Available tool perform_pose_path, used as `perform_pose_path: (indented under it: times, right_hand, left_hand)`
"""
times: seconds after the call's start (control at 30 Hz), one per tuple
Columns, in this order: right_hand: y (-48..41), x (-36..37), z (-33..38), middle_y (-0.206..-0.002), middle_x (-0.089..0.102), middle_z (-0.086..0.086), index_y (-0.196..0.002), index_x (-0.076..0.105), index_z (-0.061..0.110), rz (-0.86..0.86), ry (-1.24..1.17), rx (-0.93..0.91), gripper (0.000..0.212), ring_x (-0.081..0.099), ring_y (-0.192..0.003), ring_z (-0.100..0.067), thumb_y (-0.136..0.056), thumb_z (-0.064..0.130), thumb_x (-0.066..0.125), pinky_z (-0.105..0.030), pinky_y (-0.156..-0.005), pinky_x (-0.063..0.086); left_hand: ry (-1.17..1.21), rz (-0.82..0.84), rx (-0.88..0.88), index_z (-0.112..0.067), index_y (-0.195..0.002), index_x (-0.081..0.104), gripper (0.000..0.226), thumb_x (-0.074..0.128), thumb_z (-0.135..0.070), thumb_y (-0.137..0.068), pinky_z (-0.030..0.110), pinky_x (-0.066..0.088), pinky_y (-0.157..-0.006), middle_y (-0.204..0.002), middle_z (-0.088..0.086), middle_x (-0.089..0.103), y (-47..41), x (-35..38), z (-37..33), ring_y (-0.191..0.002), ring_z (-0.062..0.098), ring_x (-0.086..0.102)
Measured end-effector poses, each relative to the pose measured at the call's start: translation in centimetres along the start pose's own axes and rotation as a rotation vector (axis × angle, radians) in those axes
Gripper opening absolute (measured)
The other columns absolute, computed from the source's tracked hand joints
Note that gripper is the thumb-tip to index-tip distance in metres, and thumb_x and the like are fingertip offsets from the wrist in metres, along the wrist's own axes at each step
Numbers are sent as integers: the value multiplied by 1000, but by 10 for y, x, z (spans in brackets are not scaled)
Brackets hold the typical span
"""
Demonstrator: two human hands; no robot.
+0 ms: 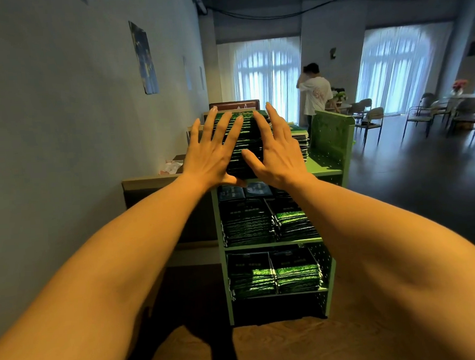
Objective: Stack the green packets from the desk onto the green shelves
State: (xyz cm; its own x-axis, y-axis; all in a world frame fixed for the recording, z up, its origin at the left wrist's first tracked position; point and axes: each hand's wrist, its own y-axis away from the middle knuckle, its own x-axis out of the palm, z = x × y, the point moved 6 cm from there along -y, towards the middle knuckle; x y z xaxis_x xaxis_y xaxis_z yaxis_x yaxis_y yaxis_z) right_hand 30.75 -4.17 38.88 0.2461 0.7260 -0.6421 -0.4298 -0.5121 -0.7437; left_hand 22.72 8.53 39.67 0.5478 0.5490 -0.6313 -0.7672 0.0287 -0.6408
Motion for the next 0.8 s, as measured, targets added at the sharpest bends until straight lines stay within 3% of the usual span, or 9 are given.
perform_pose_path:
  times: [0.2, 0.43, 0.63, 0.8]
  right_hand:
    - [-2, -4, 3, -173, 3, -7, -164, 19, 24, 1, 9, -3, 82, 13, -157, -31, -97, 55, 56, -53, -117, 34]
    - [-4, 3, 1, -173, 2, -7, -164, 17, 24, 53, 10, 28, 78, 13, -158, -30, -101, 55, 51, -56, -114, 41]
    - [8, 10, 3, -172, -18, -5, -165, -9, 23, 50, 211, 11, 82, -17, -159, -24, -102, 64, 23, -53, -128, -3]
    - [5, 16, 5, -172, -21, -3, -163, -13, 22, 57, 246, 38, 82, -20, -158, -22, -104, 66, 22, -54, -126, -10]
  left_hand:
    - [23, -25, 2, -21, -154, -7, 137, 63, -88, -58, 68, 11, -114, -164, 17, 8, 4, -4, 1, -150, 43, 1]
    - [-7, 39, -26, -19, -154, -13, 137, 72, -77, -63, 65, 14, -115, -164, 14, 5, 2, 0, 1, -152, 34, 3]
    - [-16, 53, -17, -17, -156, -13, 137, 71, -76, -65, 61, 11, -117, -165, 13, 0, 2, 5, 2, -152, 33, -1]
    - [8, 57, -2, -15, -156, -11, 137, 65, -82, -64, 61, 10, -117, -165, 13, 0, 2, 2, 1, -152, 32, 0]
